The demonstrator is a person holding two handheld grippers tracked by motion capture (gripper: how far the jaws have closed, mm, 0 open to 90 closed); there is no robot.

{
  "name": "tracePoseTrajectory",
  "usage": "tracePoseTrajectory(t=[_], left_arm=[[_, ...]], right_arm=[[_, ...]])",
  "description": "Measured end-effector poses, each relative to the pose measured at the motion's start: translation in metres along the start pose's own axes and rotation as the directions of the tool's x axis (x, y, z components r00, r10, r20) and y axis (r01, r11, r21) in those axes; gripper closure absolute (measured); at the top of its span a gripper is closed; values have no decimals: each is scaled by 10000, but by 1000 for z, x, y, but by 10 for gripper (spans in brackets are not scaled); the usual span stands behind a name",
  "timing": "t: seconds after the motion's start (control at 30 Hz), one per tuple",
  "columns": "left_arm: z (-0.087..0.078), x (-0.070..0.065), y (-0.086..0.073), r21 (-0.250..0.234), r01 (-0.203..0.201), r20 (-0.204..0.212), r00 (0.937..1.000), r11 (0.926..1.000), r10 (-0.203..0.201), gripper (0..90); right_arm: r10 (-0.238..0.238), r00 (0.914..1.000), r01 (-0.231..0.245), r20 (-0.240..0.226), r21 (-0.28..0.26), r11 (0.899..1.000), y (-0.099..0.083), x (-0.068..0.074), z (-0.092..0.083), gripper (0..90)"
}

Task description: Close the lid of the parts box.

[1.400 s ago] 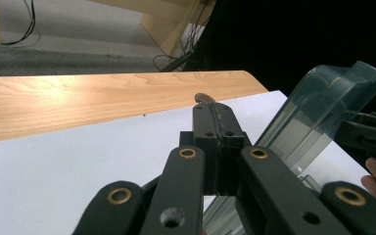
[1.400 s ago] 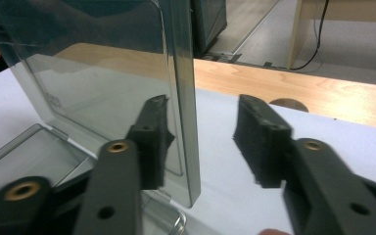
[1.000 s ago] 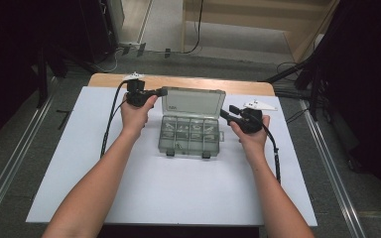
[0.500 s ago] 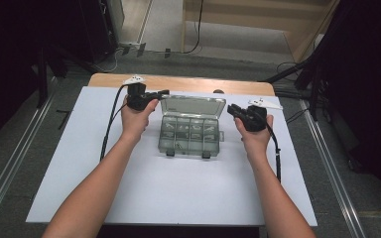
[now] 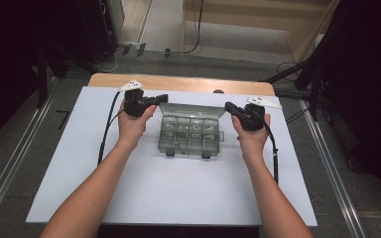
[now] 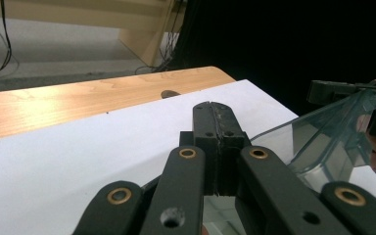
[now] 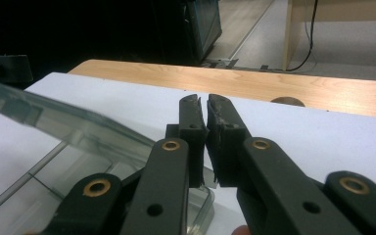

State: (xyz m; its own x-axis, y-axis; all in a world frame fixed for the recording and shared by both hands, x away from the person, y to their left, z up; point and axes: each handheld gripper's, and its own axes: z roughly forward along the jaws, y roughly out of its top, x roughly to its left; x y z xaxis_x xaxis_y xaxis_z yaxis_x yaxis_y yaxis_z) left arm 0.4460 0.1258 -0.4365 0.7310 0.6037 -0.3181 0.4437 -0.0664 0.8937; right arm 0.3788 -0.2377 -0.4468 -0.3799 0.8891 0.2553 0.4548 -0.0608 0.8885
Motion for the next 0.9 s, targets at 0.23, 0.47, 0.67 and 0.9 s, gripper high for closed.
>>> tracePoseTrajectory(t=[0.23, 0.47, 0.67, 0.9], left_arm=[[-8, -8, -7, -124, -151, -44, 9999, 9998, 150, 900], [-12, -16, -13, -64, -407, 18, 9992, 9992, 407, 900], [-17, -18, -19, -144, -394, -39, 9992, 9991, 393, 900], [-22, -24, -27, -190, -489, 3, 9988, 9986, 489, 900]], right_arm=[[-182, 9998, 183, -85, 98, 9998, -2, 6, -2, 874], [-335, 9991, 336, -245, 24, 9994, -6, 13, -7, 886], [-345, 9988, 344, -354, -18, 9994, -8, 17, -12, 893], [-593, 9968, 591, -542, -47, 9982, -15, 22, -21, 900]])
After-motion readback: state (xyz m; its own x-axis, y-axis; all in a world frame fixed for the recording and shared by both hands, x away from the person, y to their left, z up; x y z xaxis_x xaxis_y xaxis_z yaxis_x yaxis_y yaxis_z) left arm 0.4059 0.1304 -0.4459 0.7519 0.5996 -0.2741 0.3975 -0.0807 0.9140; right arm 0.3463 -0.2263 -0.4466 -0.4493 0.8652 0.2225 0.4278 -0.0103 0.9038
